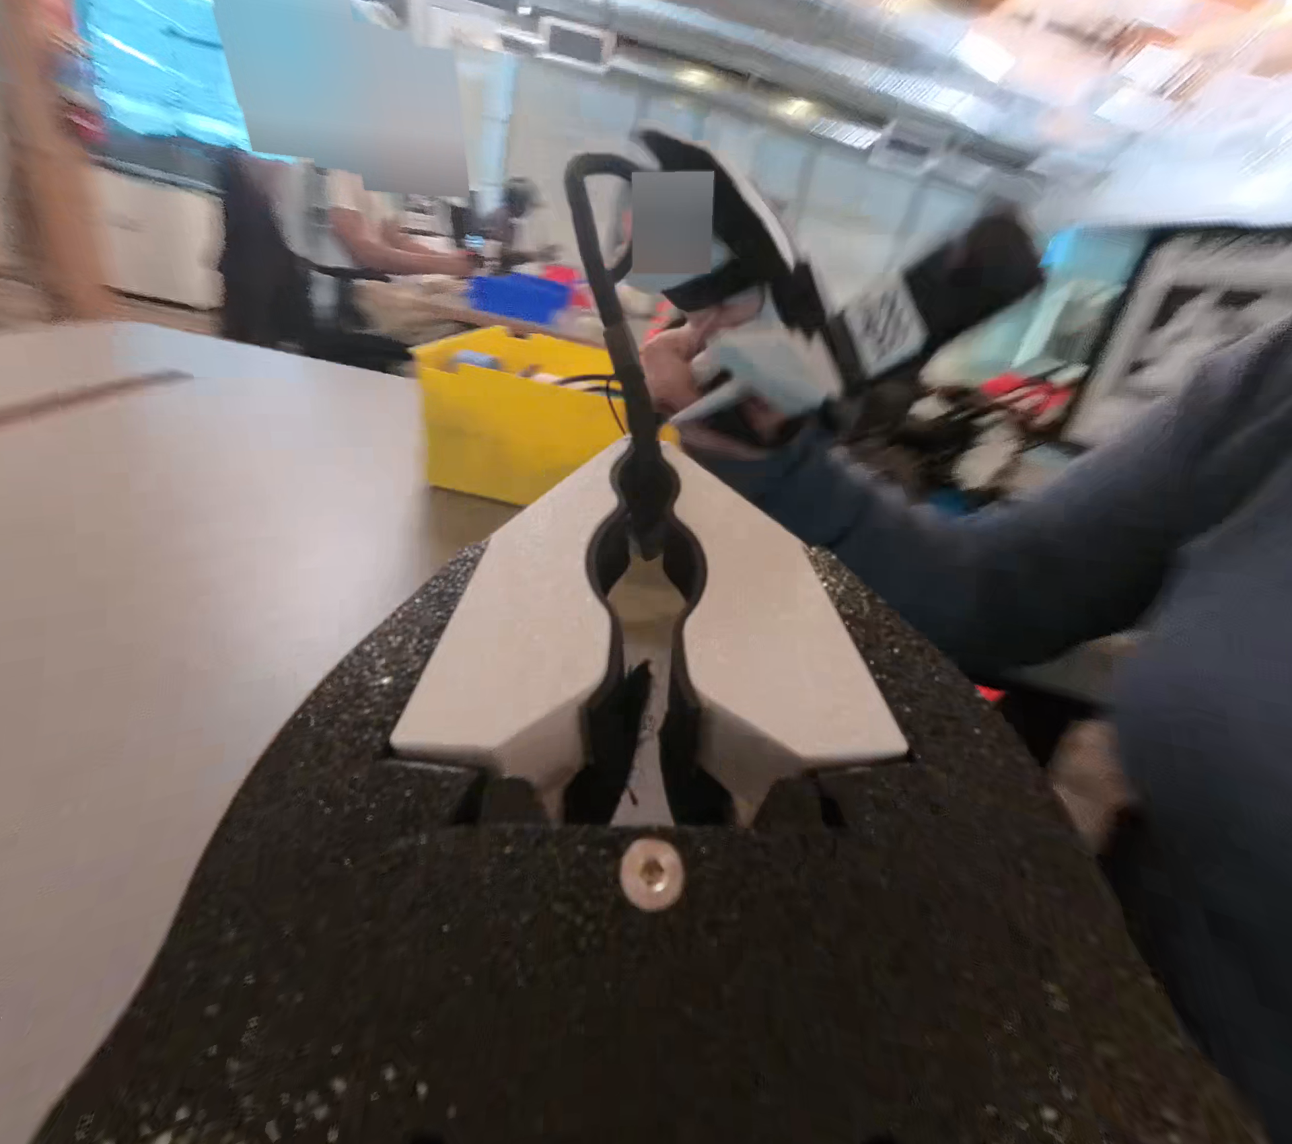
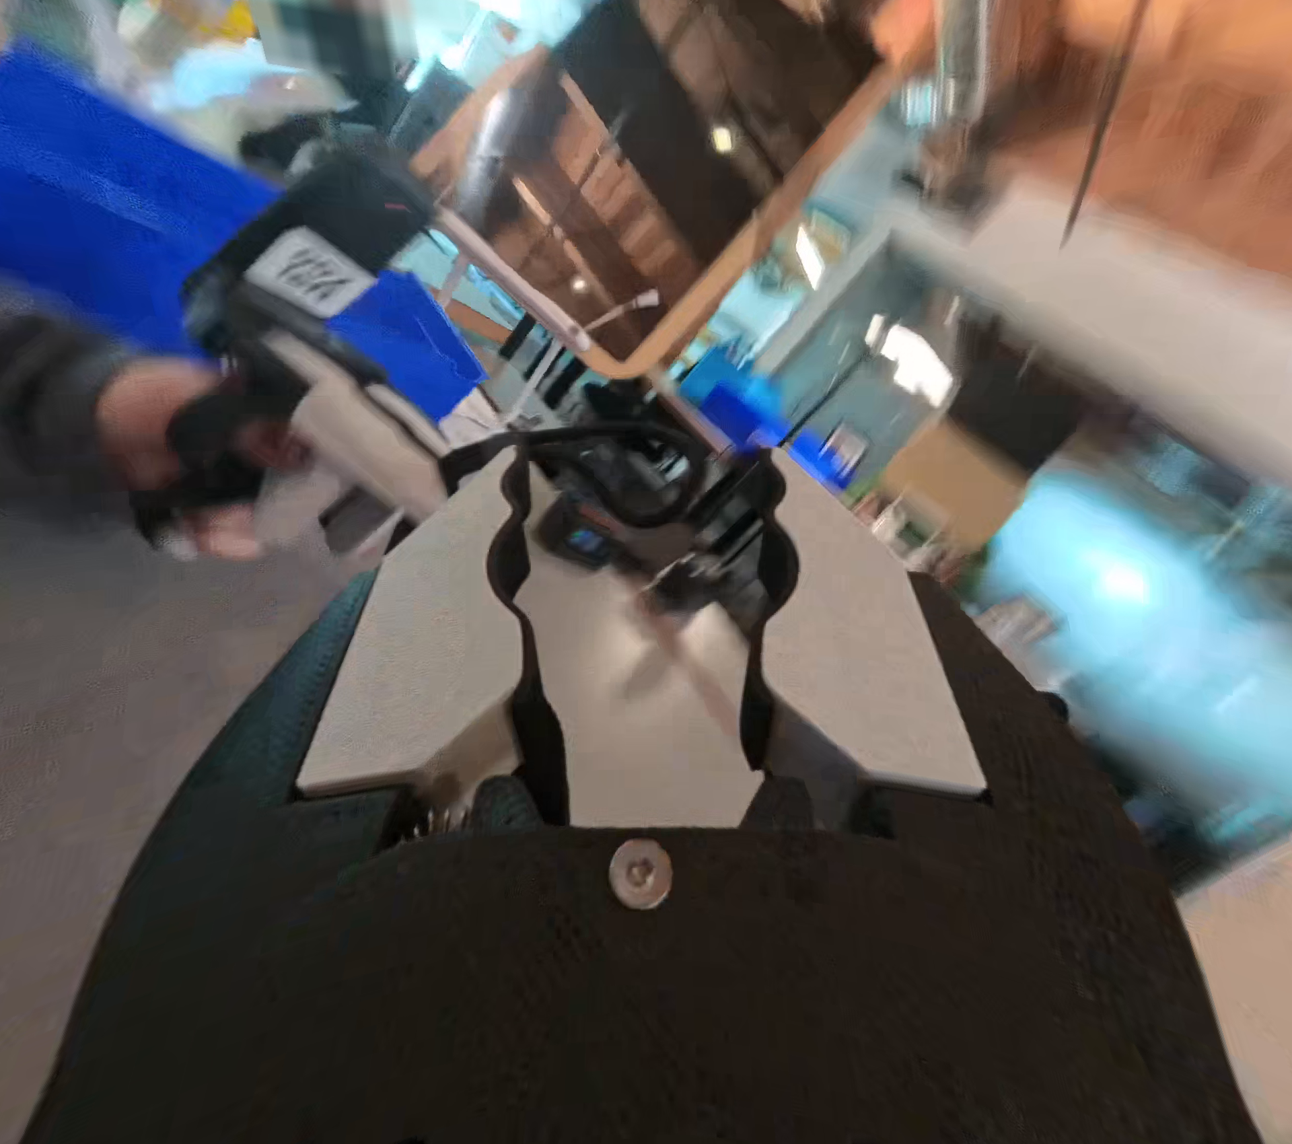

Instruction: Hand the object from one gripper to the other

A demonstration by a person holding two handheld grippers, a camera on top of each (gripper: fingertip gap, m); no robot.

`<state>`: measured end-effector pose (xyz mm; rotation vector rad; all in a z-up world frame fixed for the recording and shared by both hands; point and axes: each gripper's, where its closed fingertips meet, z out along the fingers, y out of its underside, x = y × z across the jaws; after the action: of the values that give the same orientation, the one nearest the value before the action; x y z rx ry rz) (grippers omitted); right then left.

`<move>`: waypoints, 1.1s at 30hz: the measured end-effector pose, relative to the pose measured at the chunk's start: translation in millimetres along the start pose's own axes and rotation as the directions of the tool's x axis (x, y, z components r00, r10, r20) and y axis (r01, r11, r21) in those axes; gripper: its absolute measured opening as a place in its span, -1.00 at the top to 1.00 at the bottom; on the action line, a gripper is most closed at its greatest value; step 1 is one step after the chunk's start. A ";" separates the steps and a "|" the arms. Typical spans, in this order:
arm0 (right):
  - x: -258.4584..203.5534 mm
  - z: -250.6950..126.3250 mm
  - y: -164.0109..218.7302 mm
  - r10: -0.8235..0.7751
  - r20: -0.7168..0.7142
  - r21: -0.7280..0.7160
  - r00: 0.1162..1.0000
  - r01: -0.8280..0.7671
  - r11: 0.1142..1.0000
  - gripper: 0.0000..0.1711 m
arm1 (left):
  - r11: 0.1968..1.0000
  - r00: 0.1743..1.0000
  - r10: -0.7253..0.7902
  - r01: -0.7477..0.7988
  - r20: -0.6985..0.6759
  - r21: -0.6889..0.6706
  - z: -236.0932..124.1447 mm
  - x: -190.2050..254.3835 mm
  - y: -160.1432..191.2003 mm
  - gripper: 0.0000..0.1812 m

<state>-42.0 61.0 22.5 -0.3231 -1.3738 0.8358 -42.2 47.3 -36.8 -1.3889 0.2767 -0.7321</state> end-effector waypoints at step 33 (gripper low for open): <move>-89.0 14.1 82.6 0.394 0.304 -0.521 0.867 -0.195 0.831 0.97 | 0.643 0.640 0.759 -0.705 0.123 -0.300 -2.3 -8.9 21.6 0.59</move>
<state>-80.3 52.7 -93.3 -0.8071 -1.9557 0.8418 -43.6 51.1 -59.9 -1.3942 0.7087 0.1727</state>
